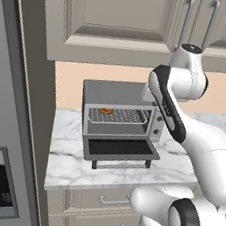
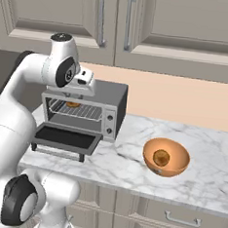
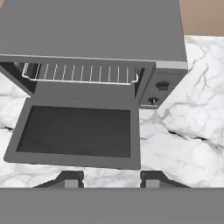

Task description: Pick up the heated bread from the toaster oven and place it in the bowl. Then move the bread bowl to the dining counter.

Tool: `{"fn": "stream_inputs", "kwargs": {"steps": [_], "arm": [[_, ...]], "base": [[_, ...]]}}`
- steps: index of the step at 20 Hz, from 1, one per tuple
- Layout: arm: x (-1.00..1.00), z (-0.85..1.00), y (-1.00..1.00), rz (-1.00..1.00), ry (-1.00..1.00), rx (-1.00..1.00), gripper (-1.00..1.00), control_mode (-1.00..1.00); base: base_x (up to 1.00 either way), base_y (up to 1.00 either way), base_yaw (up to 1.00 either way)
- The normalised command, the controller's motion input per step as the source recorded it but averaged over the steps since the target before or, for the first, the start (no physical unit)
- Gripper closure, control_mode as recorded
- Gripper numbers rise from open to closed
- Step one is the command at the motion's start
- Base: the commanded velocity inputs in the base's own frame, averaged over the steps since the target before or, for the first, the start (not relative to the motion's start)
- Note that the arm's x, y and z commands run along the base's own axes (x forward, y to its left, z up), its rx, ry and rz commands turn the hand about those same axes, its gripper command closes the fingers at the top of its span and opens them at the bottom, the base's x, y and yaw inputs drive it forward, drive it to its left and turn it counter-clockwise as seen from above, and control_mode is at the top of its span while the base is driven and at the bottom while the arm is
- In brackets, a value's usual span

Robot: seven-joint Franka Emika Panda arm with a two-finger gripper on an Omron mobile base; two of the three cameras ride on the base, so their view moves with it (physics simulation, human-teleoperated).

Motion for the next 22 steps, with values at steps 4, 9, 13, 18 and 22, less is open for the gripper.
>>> {"fn": "stream_inputs", "kwargs": {"steps": [4, 9, 13, 18, 22], "arm": [[-0.1, -0.09, 0.2, -0.01, 0.0, -0.01, -1.0, -1.0], [-0.02, -0.82, 0.65, -0.04, 0.01, -0.32, -1.0, -1.0], [0.19, -0.92, 0.86, -0.05, -0.24, -0.03, -1.0, -1.0], [0.28, -0.4, 0.22, -0.01, -0.25, 0.1, -1.0, -1.0], [0.32, -0.26, -0.18, 0.0, -0.16, 0.23, -1.0, -1.0]], "base": [[0.0, 0.0, 0.0], [0.0, 0.0, 0.0], [0.0, 0.0, 0.0], [0.0, 0.0, 0.0], [0.0, 0.0, 0.0]]}}
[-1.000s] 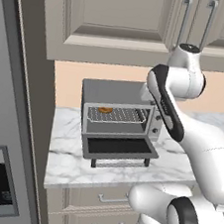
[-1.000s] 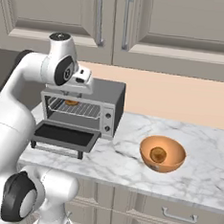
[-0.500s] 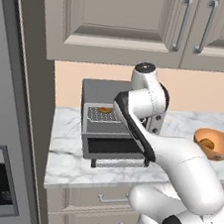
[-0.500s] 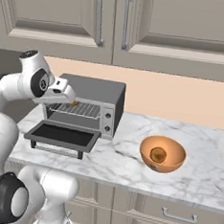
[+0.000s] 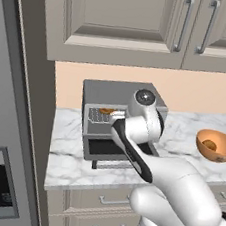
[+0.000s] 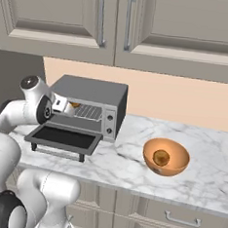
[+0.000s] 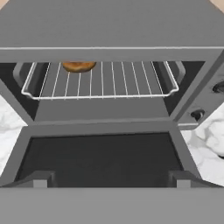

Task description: Pick up the heated bread from the toaster oven and place it in the bowl. Then move the bread bowl to the dining counter.

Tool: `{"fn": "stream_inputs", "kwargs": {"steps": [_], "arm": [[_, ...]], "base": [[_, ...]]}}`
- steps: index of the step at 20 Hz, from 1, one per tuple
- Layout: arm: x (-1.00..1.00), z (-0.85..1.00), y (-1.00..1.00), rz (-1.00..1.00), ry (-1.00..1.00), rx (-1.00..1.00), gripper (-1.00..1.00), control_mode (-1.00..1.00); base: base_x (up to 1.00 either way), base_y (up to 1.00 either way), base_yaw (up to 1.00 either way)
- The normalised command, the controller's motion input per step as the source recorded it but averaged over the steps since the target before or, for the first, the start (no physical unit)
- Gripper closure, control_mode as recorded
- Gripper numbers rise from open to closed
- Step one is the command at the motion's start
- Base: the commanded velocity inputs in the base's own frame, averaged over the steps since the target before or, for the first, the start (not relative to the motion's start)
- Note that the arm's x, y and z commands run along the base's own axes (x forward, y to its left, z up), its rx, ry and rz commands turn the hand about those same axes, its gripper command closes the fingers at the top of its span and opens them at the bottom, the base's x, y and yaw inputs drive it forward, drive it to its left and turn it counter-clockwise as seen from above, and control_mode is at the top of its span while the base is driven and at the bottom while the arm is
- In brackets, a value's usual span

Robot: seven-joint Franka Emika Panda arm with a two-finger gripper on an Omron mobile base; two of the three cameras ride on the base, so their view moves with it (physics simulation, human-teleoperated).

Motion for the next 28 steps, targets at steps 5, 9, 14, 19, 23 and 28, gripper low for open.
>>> {"fn": "stream_inputs", "kwargs": {"steps": [5, 9, 14, 19, 23, 28], "arm": [[0.42, -0.06, -0.15, 0.01, 0.0, 0.05, -1.0, -1.0], [0.39, -0.25, -0.08, 0.0, -0.04, 0.0, -1.0, -1.0], [0.39, -0.07, 0.0, 0.01, -0.08, 0.0, -1.0, -1.0], [0.37, -0.23, 0.0, 0.0, -0.08, 0.0, -1.0, -1.0], [0.45, -0.23, 0.0, 0.0, -0.07, 0.0, -1.0, -1.0], [0.49, -0.26, 0.0, 0.0, -0.05, 0.03, -1.0, -1.0]], "base": [[0.0, 0.0, 0.0], [0.0, 0.0, 0.0], [0.0, 0.0, 0.0], [0.0, 0.0, 0.0], [0.0, 0.0, 0.0], [0.0, 0.0, 0.0]]}}
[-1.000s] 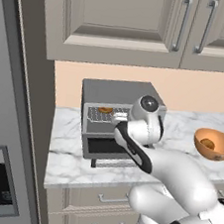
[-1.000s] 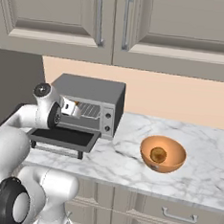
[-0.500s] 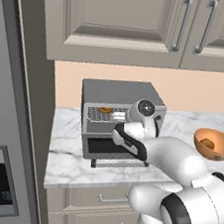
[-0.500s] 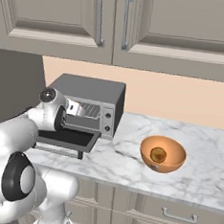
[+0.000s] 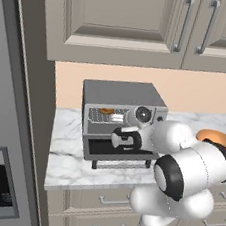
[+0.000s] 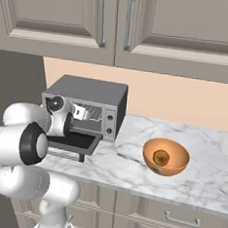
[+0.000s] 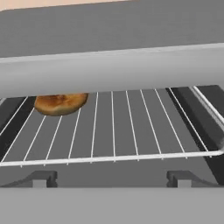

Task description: Pick up the heated bread from the toaster oven and place it in the bowl. Then move the bread bowl to the dining counter.

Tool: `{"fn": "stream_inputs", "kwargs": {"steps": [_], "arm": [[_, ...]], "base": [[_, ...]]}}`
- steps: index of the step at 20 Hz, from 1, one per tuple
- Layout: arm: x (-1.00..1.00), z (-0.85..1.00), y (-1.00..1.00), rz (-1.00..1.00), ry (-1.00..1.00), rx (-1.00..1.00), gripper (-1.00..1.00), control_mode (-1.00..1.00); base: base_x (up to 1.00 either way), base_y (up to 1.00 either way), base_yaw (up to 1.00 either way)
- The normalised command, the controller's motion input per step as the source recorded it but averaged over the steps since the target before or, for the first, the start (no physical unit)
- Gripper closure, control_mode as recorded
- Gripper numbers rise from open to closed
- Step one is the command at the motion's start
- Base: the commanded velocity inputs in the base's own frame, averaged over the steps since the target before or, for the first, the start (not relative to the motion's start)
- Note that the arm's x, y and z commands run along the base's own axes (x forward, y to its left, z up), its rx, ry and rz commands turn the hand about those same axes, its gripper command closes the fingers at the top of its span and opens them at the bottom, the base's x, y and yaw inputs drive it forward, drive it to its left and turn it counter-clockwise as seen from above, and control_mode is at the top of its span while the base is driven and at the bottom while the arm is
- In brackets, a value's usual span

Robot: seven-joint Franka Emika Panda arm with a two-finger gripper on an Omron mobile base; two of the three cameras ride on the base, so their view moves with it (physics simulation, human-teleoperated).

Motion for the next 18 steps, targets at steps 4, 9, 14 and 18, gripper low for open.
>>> {"fn": "stream_inputs", "kwargs": {"steps": [4, 9, 14, 18], "arm": [[0.63, -0.25, 0.0, 0.0, 0.0, 0.05, -1.0, -1.0], [0.31, -0.06, 0.0, 0.0, 0.09, 0.0, -1.0, -1.0], [0.12, -0.05, 0.0, 0.0, 0.15, 0.0, -1.0, -1.0], [-0.2, -0.15, 0.0, 0.0, 0.35, 0.0, -1.0, -1.0]], "base": [[0.0, 0.0, 0.0], [0.0, 0.0, 0.0], [0.0, 0.0, 0.0], [0.0, 0.0, 0.0]]}}
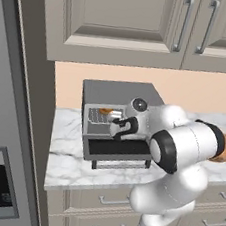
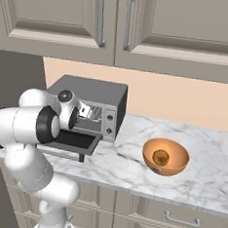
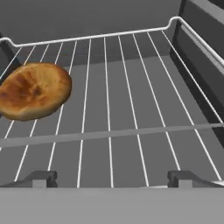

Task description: Pick up the heated bread from the toaster oven and place it in the bowl. Then move the bread bowl to the dining counter.

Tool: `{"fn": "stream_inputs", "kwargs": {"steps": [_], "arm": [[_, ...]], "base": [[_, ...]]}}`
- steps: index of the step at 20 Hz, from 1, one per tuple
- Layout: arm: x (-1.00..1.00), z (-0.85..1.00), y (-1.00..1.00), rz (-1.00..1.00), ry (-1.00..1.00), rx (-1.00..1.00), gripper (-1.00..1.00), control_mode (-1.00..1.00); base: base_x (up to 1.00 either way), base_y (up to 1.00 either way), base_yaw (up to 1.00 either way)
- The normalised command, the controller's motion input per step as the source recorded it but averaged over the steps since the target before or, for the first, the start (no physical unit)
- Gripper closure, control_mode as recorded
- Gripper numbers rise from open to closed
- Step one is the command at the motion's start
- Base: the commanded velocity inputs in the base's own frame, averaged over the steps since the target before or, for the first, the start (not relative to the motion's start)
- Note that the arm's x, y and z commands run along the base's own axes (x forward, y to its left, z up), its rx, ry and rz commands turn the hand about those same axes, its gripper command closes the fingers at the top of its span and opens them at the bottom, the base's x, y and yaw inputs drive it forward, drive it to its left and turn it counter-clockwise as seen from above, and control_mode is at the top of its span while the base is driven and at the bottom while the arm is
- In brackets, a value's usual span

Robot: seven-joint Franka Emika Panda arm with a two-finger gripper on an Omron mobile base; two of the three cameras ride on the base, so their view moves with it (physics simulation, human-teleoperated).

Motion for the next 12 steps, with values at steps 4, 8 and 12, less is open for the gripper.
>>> {"fn": "stream_inputs", "kwargs": {"steps": [4, 8, 12], "arm": [[-0.81, -0.22, 0.02, 0.0, 0.44, 0.0, -1.0, -1.0], [-1.0, -0.36, 0.0, 0.0, 0.34, 0.0, -1.0, -1.0], [-1.0, -0.32, 0.01, 0.0, 0.34, 0.0, -1.0, -1.0]], "base": [[0.0, 0.0, 0.0], [0.0, 0.0, 0.0], [0.0, 0.0, 0.0]]}}
